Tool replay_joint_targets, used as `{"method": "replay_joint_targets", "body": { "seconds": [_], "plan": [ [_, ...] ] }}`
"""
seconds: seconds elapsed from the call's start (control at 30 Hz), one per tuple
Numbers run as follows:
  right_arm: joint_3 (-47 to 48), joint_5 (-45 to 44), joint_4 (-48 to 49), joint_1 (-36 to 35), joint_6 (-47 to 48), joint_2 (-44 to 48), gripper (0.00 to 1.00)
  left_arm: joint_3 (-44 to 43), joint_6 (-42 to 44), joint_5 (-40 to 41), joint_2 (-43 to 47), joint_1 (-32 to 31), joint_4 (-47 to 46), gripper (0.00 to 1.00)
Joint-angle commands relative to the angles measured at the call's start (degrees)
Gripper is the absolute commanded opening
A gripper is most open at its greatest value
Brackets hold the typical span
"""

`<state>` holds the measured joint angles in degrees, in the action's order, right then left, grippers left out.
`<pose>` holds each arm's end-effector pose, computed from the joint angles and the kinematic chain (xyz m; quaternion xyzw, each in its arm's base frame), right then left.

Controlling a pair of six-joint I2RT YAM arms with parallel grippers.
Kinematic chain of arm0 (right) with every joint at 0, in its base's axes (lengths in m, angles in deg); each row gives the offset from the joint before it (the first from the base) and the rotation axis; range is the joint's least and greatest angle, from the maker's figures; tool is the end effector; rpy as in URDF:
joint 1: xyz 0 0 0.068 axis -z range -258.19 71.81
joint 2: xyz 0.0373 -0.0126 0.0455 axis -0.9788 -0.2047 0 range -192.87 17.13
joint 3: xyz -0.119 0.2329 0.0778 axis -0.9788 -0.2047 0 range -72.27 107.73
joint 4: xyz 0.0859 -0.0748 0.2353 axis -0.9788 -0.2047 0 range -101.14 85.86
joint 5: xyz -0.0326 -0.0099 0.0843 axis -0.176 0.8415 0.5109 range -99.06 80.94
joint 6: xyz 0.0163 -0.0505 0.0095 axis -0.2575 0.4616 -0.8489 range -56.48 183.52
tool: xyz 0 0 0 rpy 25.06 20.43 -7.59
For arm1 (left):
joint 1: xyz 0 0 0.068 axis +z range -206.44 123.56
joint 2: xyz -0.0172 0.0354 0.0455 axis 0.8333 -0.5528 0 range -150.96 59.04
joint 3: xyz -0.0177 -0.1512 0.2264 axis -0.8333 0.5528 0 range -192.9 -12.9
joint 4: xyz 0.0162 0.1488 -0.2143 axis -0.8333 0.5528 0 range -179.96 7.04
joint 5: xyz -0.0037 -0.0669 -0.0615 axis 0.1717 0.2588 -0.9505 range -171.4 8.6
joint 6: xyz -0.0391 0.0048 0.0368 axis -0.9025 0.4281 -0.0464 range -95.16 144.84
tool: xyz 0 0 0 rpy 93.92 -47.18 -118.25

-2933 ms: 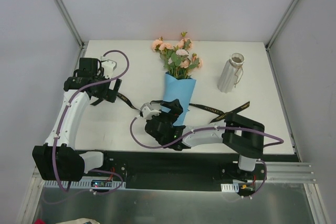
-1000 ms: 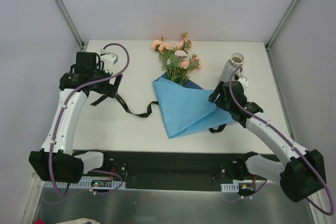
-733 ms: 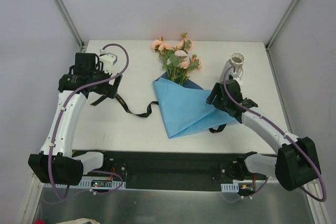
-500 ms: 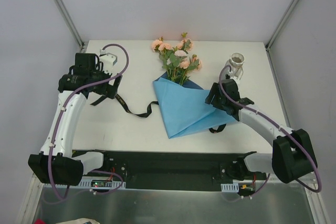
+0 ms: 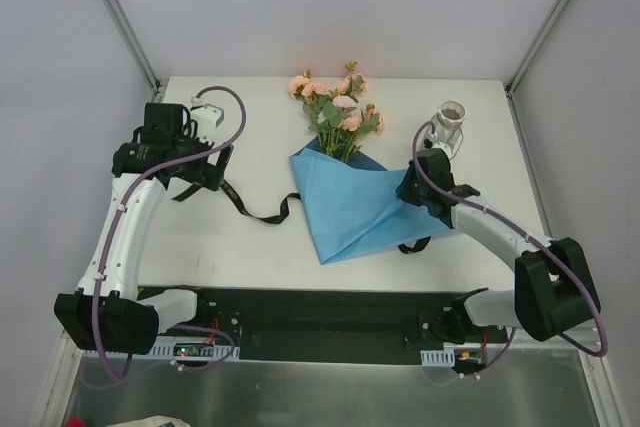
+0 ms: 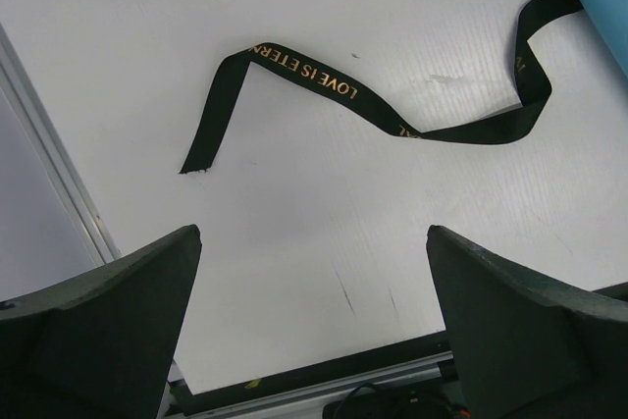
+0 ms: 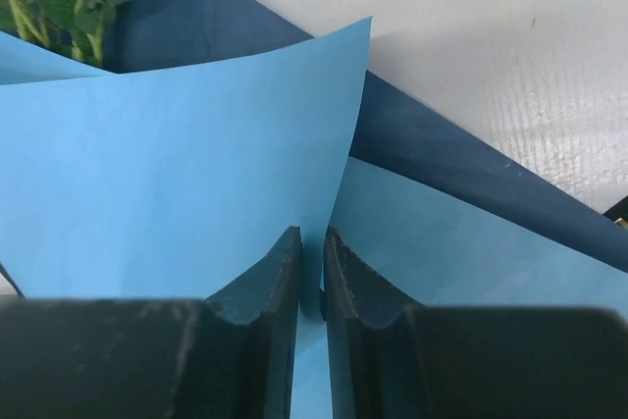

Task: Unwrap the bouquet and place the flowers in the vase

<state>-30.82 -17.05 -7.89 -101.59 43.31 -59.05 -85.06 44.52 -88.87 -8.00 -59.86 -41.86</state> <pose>0.2570 0.1058 0.2116 0.0052 0.8990 0.1028 0.4258 0.2350 -0.0187 0.3637 0.2086 0.8914 -0.0029 0.4024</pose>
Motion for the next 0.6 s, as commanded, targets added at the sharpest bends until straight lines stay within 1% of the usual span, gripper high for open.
{"method": "replay_joint_targets", "body": {
  "seconds": [0.0,0.03,0.07,0.13,0.17,0.23,0.27,0.3,0.37,0.43,0.47,0.57],
  "plan": [
    [7.4,-0.79,-0.81,-2.69,3.41,3.67,0.16,0.18,-1.04,-0.36,1.83,-0.53,0.68,0.99],
    [9.16,-1.06,-1.52,-3.84,4.2,3.5,0.15,0.09,-1.48,-0.53,1.74,-0.53,0.68,0.99],
    [13.0,-1.24,-2.74,-5.94,5.25,2.97,0.11,-0.34,-1.66,-0.27,1.83,-0.53,0.68,0.99],
    [16.19,-1.33,-3.37,-8.06,5.88,1.92,0.04,-0.79,-2.71,0.34,2.01,-0.53,0.68,0.99],
    [18.03,-1.15,-3.28,-10.42,6.05,0.35,0.01,-1.14,-3.15,0.69,2.36,-0.53,0.68,0.99],
    [23.04,-0.98,-3.46,-13.06,7.02,-1.77,0.01,-1.23,-4.3,3.32,2.71,-0.53,0.51,0.99],
    [24.71,-0.72,-3.72,-16.04,7.46,-4.73,0.01,-1.14,-4.65,5.33,2.88,-0.53,0.33,0.99],
    [28.82,-1.06,-4.07,-17.8,8.59,-6.33,0.01,-1.05,-5.44,9.53,2.71,-0.53,0.33,0.99],
    [32.36,-1.07,-4.43,-22.01,8.96,-11.24,0.01,-0.62,-5.97,13.16,3.15,0.34,0.24,0.99],
    [37.27,0.25,-3.9,-24.23,8.52,-14.5,0.01,-0.44,-6.93,15.19,4.29,1.83,-0.28,0.99],
    [39.39,0.95,-3.55,-25.98,8.34,-17.91,0.01,-0.44,-7.37,15.72,5.86,3.06,-0.54,0.99],
    [46.42,3.15,-3.63,-29.5,8.34,-24.33,0.01,-0.35,-7.82,17.22,9.73,4.82,-0.72,0.99]
  ]
}}
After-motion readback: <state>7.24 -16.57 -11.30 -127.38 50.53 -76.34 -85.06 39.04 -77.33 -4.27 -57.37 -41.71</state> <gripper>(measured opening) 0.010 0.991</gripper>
